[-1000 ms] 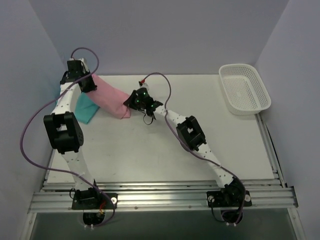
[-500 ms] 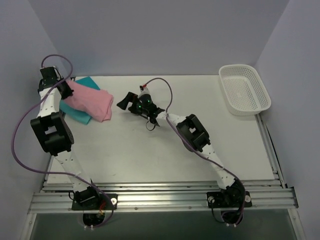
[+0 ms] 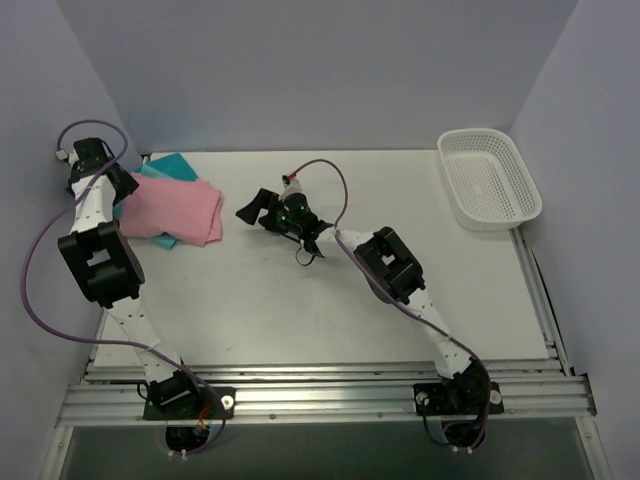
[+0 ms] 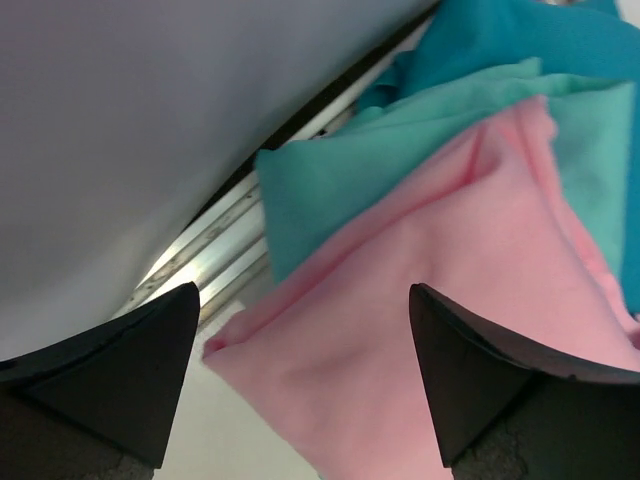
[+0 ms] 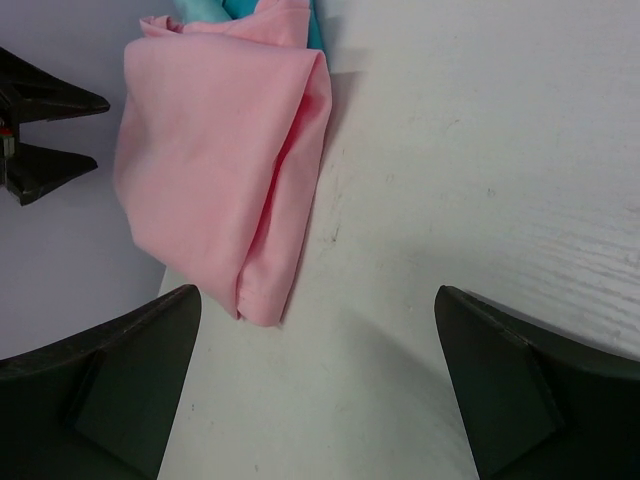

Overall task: Fold and stack the t-shirts
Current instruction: Put the neatly folded tshirt into the corner of the board with the left arm

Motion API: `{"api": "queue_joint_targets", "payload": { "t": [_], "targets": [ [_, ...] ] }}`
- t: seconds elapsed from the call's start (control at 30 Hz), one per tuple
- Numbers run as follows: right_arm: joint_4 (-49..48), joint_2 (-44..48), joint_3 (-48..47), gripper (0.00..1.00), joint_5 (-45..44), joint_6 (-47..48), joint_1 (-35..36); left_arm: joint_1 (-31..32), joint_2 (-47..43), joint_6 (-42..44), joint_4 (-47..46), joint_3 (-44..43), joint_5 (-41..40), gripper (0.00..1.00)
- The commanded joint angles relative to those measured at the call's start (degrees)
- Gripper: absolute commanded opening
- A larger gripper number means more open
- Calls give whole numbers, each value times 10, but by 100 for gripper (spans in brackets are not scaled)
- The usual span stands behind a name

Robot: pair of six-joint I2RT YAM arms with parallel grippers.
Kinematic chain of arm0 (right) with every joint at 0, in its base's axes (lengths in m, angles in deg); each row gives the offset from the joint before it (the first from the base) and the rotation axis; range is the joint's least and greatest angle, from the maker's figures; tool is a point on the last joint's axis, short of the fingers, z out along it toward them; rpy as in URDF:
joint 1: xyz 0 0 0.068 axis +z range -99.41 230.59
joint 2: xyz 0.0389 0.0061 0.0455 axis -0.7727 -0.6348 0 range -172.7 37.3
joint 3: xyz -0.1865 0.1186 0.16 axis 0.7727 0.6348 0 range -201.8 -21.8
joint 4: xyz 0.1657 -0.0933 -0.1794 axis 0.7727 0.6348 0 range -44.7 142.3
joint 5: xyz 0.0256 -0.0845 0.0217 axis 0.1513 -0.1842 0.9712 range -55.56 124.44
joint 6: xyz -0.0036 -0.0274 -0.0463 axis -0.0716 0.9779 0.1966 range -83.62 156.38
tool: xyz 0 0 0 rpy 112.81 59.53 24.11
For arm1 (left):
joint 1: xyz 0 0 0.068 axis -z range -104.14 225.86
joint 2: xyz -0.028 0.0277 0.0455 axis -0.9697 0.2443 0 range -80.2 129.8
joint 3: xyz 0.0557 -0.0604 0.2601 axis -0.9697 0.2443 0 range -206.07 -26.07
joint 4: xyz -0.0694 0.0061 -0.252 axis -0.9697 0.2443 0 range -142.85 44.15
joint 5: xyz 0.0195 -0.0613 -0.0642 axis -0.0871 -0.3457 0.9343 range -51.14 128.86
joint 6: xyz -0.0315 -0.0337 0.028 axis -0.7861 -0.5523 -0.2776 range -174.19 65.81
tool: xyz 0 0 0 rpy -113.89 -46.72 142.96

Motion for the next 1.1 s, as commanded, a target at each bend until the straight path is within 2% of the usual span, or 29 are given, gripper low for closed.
{"api": "queue_joint_targets", "payload": {
  "t": [0.0, 0.07, 0.17, 0.33, 0.47, 0.53, 0.67, 0.7, 0.8, 0.93, 1.07],
  "targets": [
    [34, 31, 59, 100, 3, 16, 8, -45, -10, -77, 53, -16, -107, 94],
    [34, 54, 78, 100, -8, 26, 8, -44, -30, -84, 16, 27, -82, 94],
    [38, 90, 116, 100, -26, 42, 5, -23, -90, -87, -16, 71, -95, 94],
    [41, 173, 204, 100, -69, 66, 3, 36, -240, -74, -74, 146, -115, 94],
    [80, 231, 244, 100, -123, 83, 5, 136, -321, -54, -43, 169, -159, 94],
    [135, 267, 257, 100, -150, 90, 7, 171, -358, -56, -7, 179, -160, 94],
    [224, 332, 292, 100, -223, 109, 17, 264, -459, -79, -13, 299, -137, 94],
    [237, 352, 308, 100, -257, 113, 21, 303, -479, -77, -21, 361, -146, 94],
    [274, 444, 371, 100, -311, 111, 26, 376, -560, -76, -49, 477, -217, 94],
    [310, 525, 438, 100, -355, 100, 48, 384, -642, -94, -45, 562, -242, 94],
    [364, 585, 475, 100, -425, 89, 85, 381, -680, -68, -39, 577, -248, 94]
  ]
}}
